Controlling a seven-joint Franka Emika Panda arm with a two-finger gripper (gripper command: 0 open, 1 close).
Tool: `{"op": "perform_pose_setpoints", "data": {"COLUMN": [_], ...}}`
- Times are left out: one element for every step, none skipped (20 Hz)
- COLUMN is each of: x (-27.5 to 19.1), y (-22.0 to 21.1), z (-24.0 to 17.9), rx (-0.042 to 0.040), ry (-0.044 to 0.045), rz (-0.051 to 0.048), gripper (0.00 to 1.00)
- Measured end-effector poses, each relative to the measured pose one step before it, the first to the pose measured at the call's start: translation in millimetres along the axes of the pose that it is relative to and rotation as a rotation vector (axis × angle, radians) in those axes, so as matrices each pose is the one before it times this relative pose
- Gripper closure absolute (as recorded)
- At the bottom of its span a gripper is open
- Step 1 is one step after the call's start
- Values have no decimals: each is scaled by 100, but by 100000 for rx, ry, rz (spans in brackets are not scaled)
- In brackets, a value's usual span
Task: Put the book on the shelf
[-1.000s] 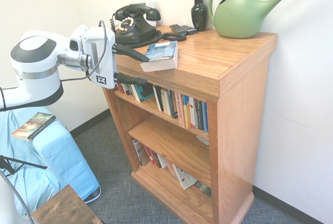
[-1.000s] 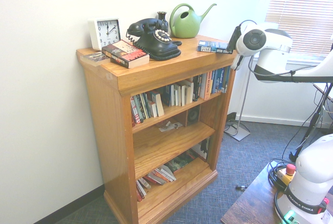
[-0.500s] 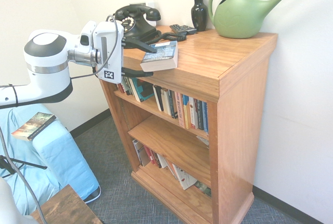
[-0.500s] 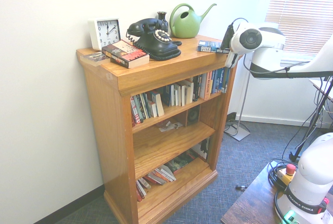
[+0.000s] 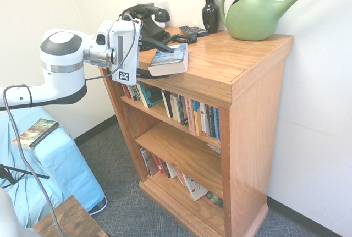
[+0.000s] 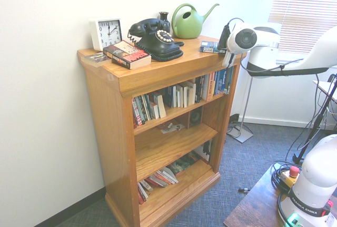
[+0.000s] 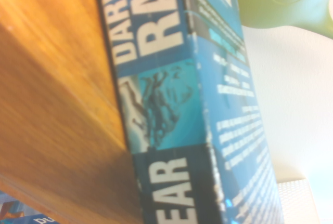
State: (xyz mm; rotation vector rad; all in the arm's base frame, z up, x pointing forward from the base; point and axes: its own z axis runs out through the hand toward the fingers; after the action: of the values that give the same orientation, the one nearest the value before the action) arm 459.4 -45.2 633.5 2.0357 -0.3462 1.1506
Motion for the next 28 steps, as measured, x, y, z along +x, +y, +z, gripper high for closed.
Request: {"op": "perform_pose_setpoints", "data": {"x": [51, 1, -8, -2, -23, -55, -38, -36, -33, -27, -18, -13, -25, -36, -47, -77, -72, -61, -13, 6, 59, 99, 22, 5, -3, 1, -8, -4], "y": [52, 7, -5, 18, 43, 80, 155, 154, 102, 33, 16, 1, -26, -3, 18, -27, -31, -33, 45, 43, 82, 32, -34, -29, -33, 0, 18, 53], "z": [1, 21, 33, 43, 78, 148, 148, 143, 117, 72, 45, 29, 43, 64, 84, 85, 76, 52, 39, 23, -3, -39, -9, -14, -20, -2, 17, -13], "rx": [-20, -22, -15, -56, -79, -142, -197, -174, -99, -57, -34, -14, 0, -29, -51, -10, -7, 6, -58, -50, -108, 137, 192, 166, 189, 7, -17, 81], "ry": [43, -36, -59, -75, -147, -284, -260, -239, -189, -132, -85, -58, -89, -136, -173, -210, -189, -140, -67, -24, 148, 282, 120, 94, 96, 6, -33, -96], "rz": [94, 11, -8, 30, 56, 104, 227, 223, 148, 38, 16, -6, -51, -21, 2, -88, -93, -85, 59, 68, 96, 85, -19, -24, -26, 30, 88, 298], "gripper": [100, 100, 100, 100, 100, 100, 100, 100, 100, 100, 100, 100, 100, 100, 100, 100, 100, 100, 100, 100, 100, 100, 100, 100, 100, 100, 100, 100]}}
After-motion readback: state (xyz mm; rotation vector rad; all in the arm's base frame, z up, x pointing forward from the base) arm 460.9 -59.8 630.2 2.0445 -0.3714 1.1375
